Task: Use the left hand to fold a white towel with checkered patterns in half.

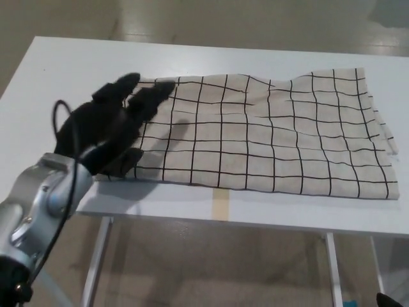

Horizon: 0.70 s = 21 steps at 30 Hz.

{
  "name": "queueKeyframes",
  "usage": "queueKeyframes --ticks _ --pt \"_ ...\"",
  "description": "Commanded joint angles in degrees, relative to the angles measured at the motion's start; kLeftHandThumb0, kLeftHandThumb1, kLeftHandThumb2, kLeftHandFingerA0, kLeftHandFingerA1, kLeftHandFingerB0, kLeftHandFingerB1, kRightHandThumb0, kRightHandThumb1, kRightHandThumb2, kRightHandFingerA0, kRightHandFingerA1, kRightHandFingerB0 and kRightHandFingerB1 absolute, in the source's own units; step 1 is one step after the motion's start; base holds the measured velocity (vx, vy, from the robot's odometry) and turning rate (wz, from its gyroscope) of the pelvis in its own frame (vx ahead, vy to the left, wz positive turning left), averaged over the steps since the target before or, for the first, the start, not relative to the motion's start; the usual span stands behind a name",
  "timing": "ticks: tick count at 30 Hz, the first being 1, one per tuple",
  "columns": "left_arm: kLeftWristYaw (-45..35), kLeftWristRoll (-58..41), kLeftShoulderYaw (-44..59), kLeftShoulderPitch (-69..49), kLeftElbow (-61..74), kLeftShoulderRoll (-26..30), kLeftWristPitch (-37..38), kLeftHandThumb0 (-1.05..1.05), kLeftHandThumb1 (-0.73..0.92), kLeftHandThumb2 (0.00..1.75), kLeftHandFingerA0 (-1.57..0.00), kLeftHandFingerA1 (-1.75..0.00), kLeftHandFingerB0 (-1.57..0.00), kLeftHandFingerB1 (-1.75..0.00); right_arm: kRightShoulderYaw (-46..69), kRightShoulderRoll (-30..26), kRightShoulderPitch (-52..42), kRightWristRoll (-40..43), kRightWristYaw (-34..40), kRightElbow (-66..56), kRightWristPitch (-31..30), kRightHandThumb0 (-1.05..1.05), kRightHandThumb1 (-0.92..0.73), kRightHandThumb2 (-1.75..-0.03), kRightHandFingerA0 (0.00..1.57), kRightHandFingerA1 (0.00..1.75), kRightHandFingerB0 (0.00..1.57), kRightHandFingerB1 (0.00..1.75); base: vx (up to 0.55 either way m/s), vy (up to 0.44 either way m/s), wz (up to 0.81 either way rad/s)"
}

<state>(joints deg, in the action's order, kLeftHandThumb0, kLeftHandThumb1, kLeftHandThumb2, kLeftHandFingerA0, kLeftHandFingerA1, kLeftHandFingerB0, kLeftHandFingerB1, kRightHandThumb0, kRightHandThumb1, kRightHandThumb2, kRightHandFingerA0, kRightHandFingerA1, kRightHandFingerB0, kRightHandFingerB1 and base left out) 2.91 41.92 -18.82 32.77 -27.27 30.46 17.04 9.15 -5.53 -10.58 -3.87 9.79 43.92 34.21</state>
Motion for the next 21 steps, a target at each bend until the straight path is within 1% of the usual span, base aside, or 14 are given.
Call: queueKeyframes --ticks 1,3,4,5,10,11,12,15,16,17,18,19,20,21 --pt "0.43 8.79 -6.90 7.35 -10.72 -1.12 -5.83 0.00 0.68 0.63 0.00 -0.04 0.00 -0.14 0.60 -0.34 0.66 1.18 -0.37 -0.93 0.21 -0.41 -0.80 -0.63 0.36 0.44 0.33 0.41 0.00 0.000 0.00" --pt "1.04 8.65 -7.60 8.95 -12.93 -1.66 -6.15 -0.01 0.67 0.63 0.00 -0.04 0.00 -0.14 0.86 -0.50 1.54 1.51 -0.56 -0.72 0.24 -0.41 -0.80 -0.63 0.36 0.44 0.33 0.41 0.00 0.000 0.00" --pt "1.75 8.72 -8.24 9.08 -13.90 -1.64 -6.34 -0.06 0.55 0.79 0.00 0.00 0.00 -0.19 0.90 -0.46 1.35 1.54 -0.74 -0.38 0.93 -0.40 -0.80 -0.63 0.36 0.44 0.33 0.41 0.00 0.000 0.00" --pt "2.61 9.07 -8.76 9.08 -14.66 -1.56 -6.50 -0.07 0.61 0.61 0.00 -0.04 0.00 -0.15 0.88 -0.45 1.20 1.45 -0.77 -0.35 1.13 -0.40 -0.80 -0.63 0.36 0.44 0.34 0.42 0.00 0.000 0.00" --pt "4.90 9.30 -10.22 9.21 -16.67 -1.17 -6.29 -0.12 0.62 0.58 0.00 -0.04 0.00 -0.16 0.98 -0.57 1.62 1.46 -0.91 -0.05 1.19 -0.41 -0.80 -0.63 0.36 0.44 0.35 0.42 0.00 0.000 0.00" --pt "4.92 9.10 -10.29 9.06 -16.79 -1.03 -6.12 -0.11 0.52 0.76 0.00 -0.01 0.00 -0.19 0.99 -0.54 1.82 1.44 -0.83 0.35 1.46 -0.41 -0.80 -0.63 0.36 0.44 0.35 0.43 0.00 0.000 0.00" --pt "4.87 8.79 -10.37 8.97 -17.08 -0.86 -5.99 -0.07 0.63 0.59 0.00 -0.03 0.00 -0.14 1.00 -0.50 2.09 1.31 -0.66 0.95 1.92 -0.41 -0.80 -0.63 0.36 0.44 0.35 0.43 0.00 0.000 0.00" --pt "4.55 8.29 -10.33 8.96 -17.58 -0.94 -6.07 -0.07 0.63 0.59 0.00 -0.03 0.00 -0.14 1.00 -0.49 2.22 1.17 -0.59 1.87 2.68 -0.41 -0.80 -0.62 0.37 0.45 0.35 0.43 0.00 0.000 0.00" --pt "4.16 7.96 -10.24 8.99 -17.86 -1.11 -6.27 -0.08 0.57 0.62 0.00 -0.01 0.00 -0.11 1.04 -0.51 2.17 1.12 -0.49 2.06 3.00 -0.42 -0.80 -0.63 0.36 0.45 0.35 0.43 0.00 0.000 0.00" --pt "3.94 7.75 -10.13 8.88 -17.86 -1.33 -6.61 -0.44 0.27 0.62 0.00 -0.03 0.00 -0.17 1.04 -0.54 1.97 1.20 -0.68 2.04 3.07 -0.42 -0.80 -0.62 0.37 0.45 0.35 0.43 0.00 0.000 0.00" --pt "3.77 7.55 -10.01 8.76 -17.86 -1.58 -7.00 -0.44 0.27 0.62 0.00 -0.03 0.00 -0.17 1.04 -0.57 1.76 1.31 -0.93 2.07 3.16 -0.42 -0.80 -0.62 0.37 0.45 0.35 0.43 0.00 0.000 0.00" --pt "3.04 7.32 -9.86 8.75 -17.90 -1.83 -7.82 -0.58 0.46 0.55 0.00 0.00 0.00 -0.10 1.00 -0.57 1.59 1.38 -1.12 1.91 2.87 -0.43 -0.79 -0.63 0.36 0.45 0.35 0.43 0.00 0.000 0.00" --pt "2.45 7.03 -9.68 8.68 -17.76 -1.92 -8.32 -0.65 0.44 0.57 0.00 0.00 0.00 -0.05 1.00 -0.49 1.38 1.55 -1.34 1.44 2.41 -0.44 -0.79 -0.63 0.36 0.44 0.35 0.42 0.00 0.000 0.00" --pt "2.08 6.76 -9.52 8.59 -17.53 -1.94 -8.54 -0.65 0.44 0.57 0.00 0.00 0.00 -0.05 1.01 -0.39 1.19 1.75 -1.54 0.92 1.97 -0.44 -0.79 -0.63 0.36 0.44 0.35 0.42 0.00 0.000 0.00"
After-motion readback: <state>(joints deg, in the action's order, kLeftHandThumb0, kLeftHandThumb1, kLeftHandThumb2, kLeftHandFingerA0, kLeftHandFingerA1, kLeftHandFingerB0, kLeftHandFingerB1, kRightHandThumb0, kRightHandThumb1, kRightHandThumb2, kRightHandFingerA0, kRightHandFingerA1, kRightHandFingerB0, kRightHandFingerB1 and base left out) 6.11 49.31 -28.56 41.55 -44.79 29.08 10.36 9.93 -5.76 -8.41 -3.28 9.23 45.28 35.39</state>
